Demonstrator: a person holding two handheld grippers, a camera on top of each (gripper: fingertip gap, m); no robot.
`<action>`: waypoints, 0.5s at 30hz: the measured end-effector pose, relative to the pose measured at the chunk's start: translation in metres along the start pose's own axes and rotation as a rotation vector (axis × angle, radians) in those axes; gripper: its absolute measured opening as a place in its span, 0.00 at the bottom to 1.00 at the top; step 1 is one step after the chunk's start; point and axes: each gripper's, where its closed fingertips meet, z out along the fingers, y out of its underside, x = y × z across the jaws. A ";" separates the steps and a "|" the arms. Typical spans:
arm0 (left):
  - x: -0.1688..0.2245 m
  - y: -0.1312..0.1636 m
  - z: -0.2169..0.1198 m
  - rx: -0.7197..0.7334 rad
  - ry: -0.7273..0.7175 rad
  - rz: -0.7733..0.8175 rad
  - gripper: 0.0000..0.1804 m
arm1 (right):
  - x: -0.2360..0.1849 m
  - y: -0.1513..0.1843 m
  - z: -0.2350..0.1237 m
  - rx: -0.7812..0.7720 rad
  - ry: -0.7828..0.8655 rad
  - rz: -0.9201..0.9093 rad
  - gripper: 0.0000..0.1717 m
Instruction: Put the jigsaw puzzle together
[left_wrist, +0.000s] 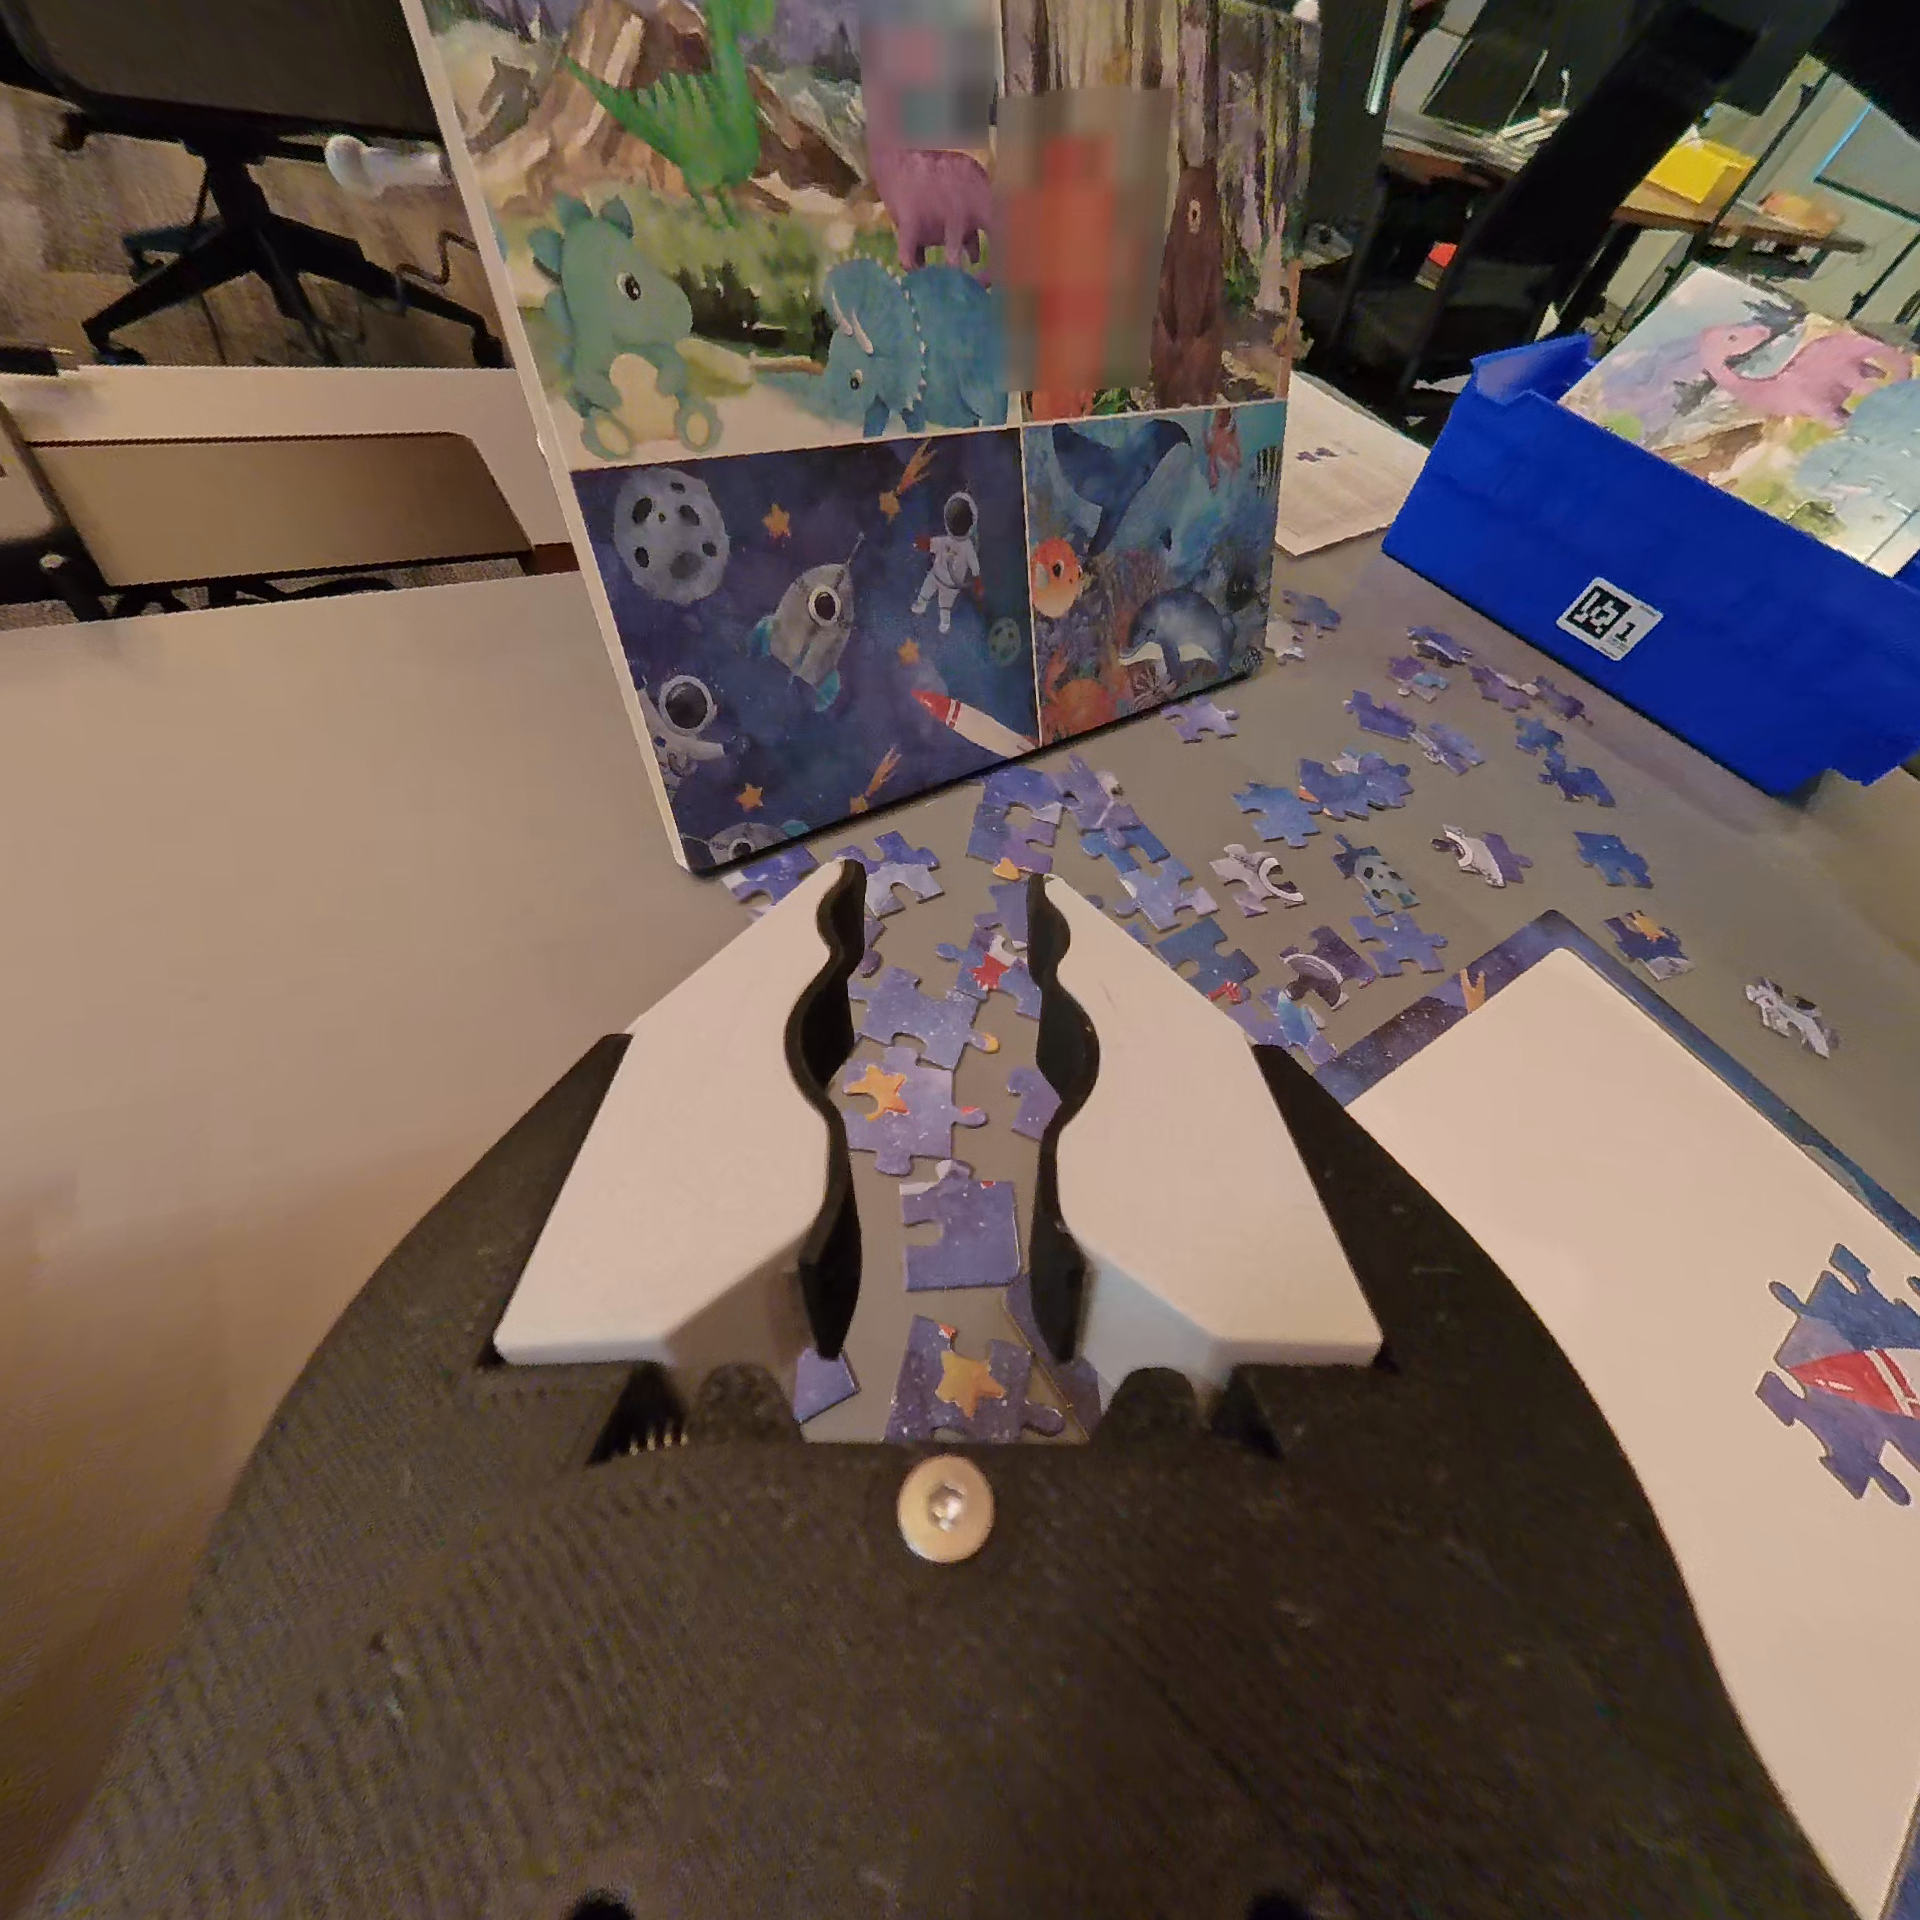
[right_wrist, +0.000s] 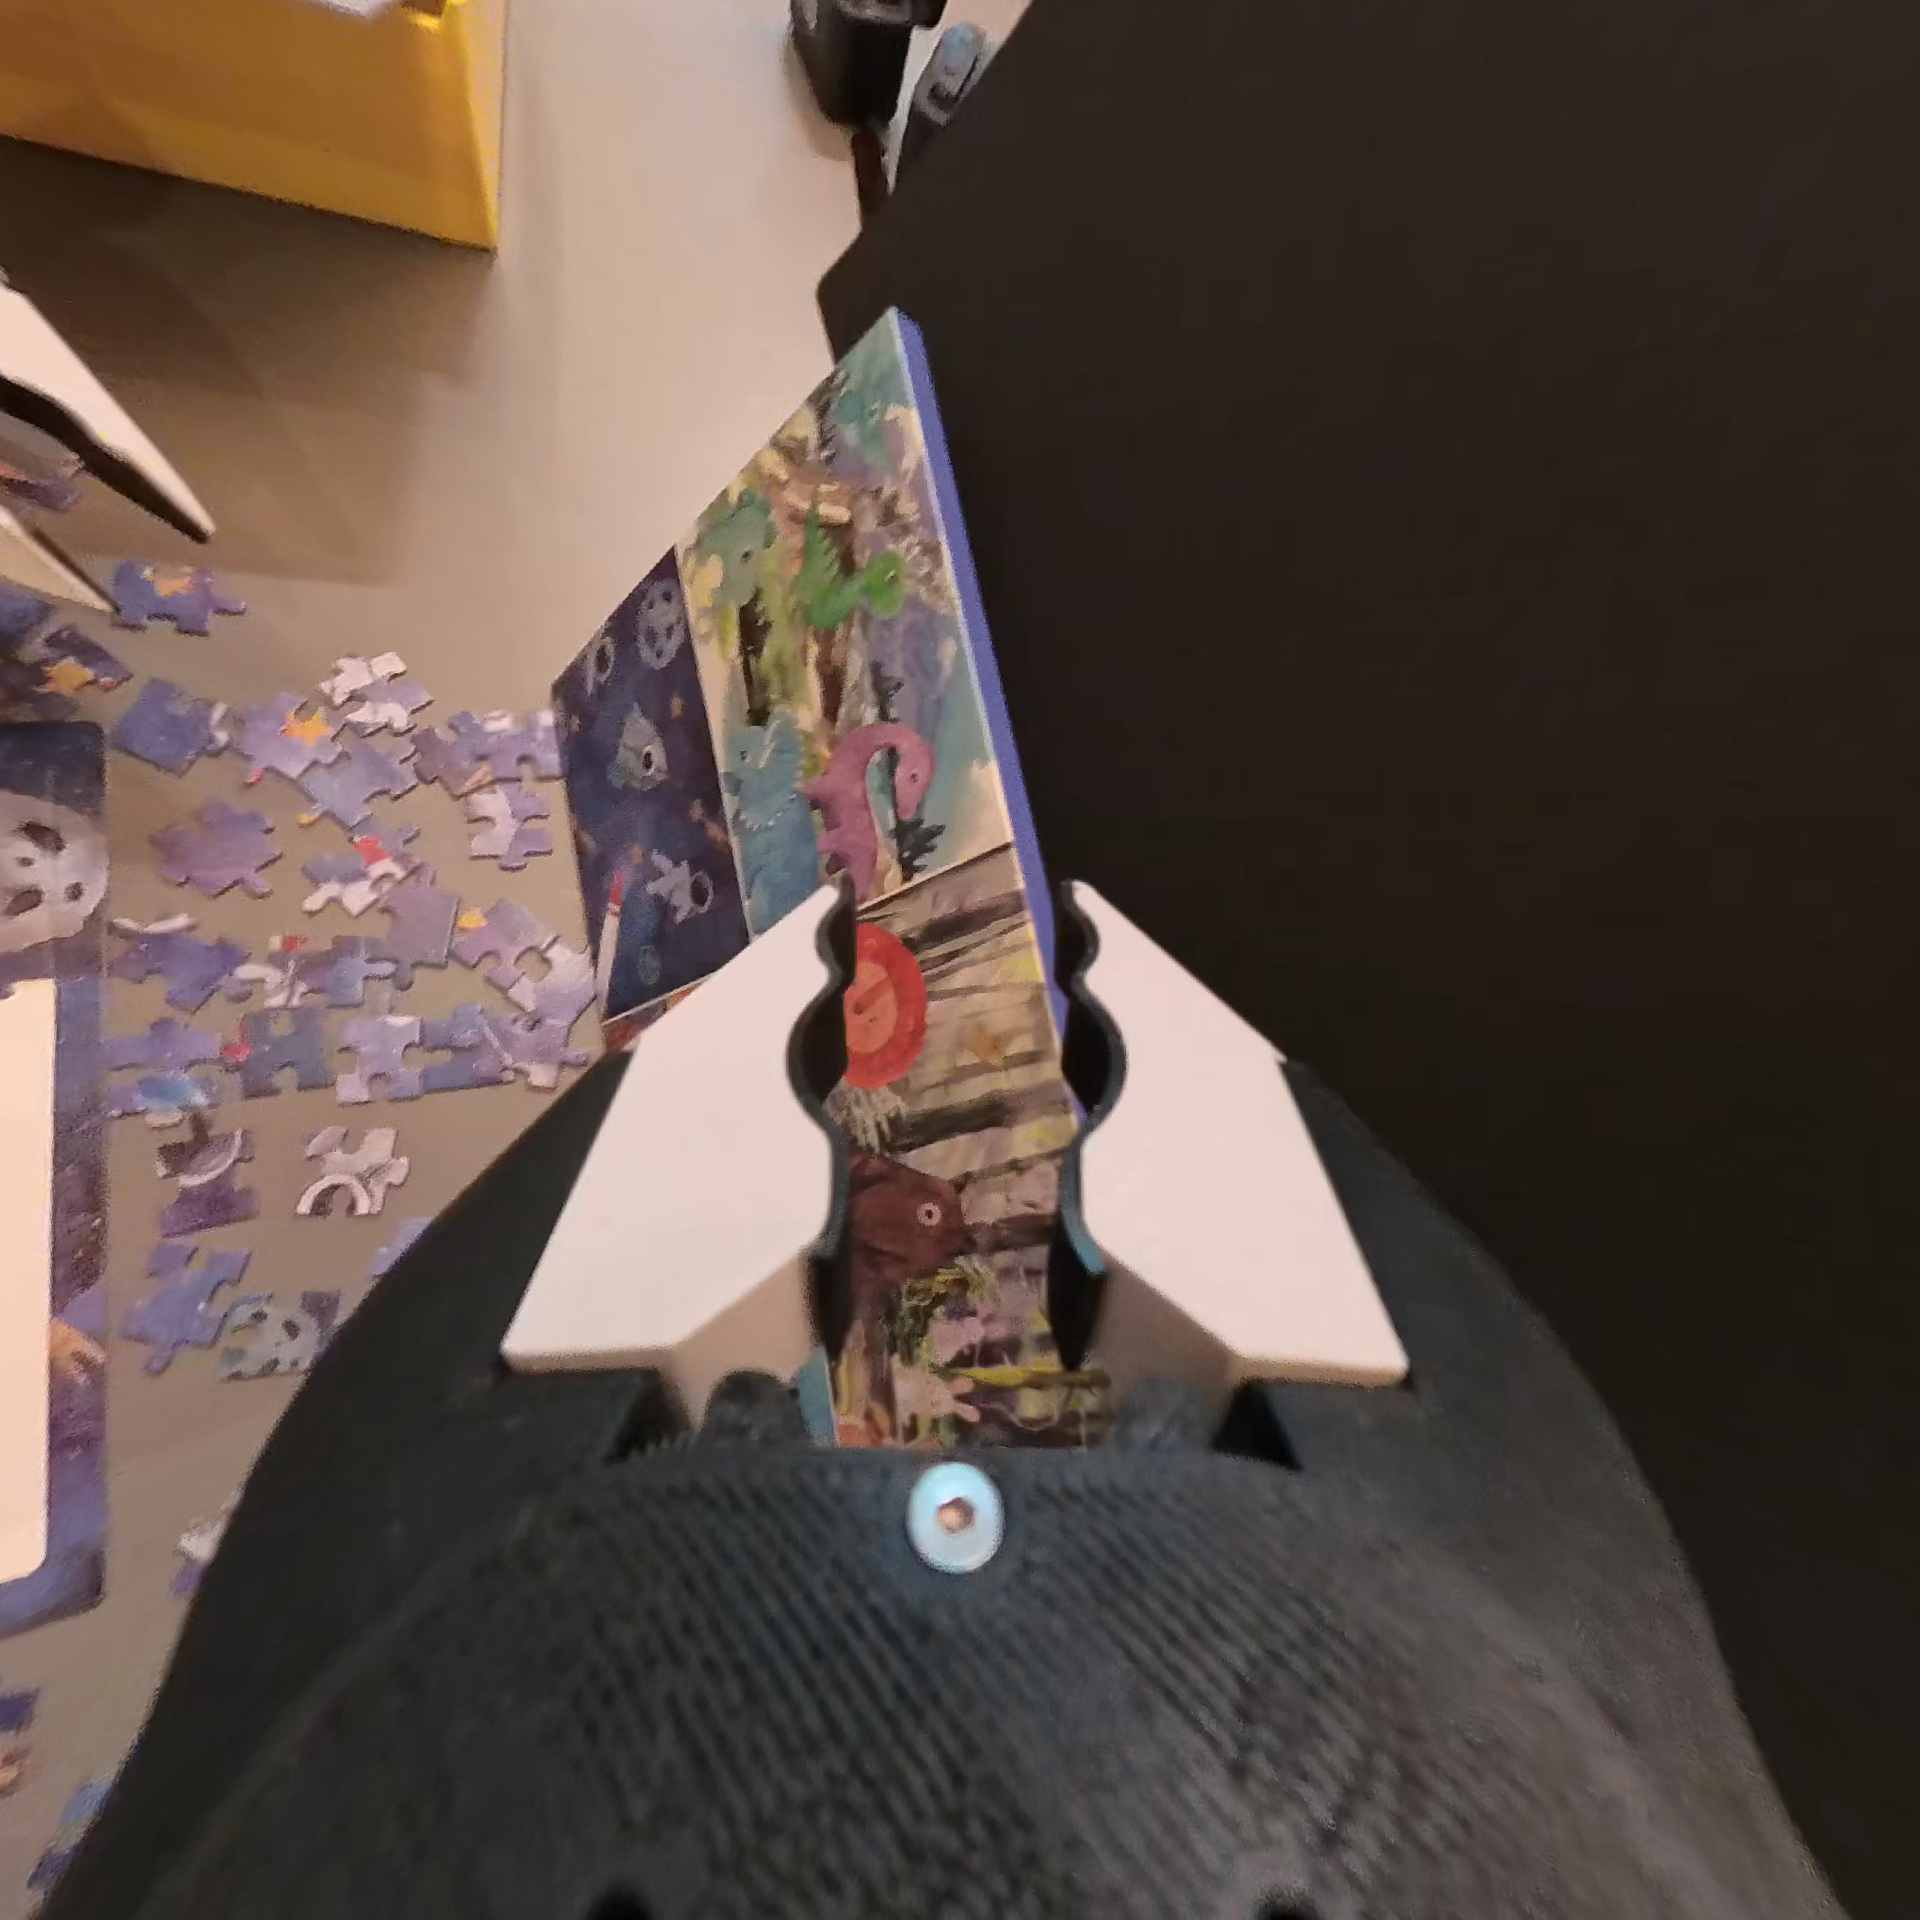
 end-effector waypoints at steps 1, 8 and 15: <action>0.000 0.000 0.000 0.000 0.001 0.000 0.16 | 0.001 -0.003 -0.004 0.022 0.023 0.000 0.22; 0.001 -0.002 -0.001 0.009 0.004 -0.005 0.16 | -0.032 -0.010 -0.037 0.152 0.140 -0.002 0.22; 0.001 -0.003 0.000 0.008 -0.010 0.012 0.16 | -0.122 0.018 -0.059 0.252 0.160 0.068 0.21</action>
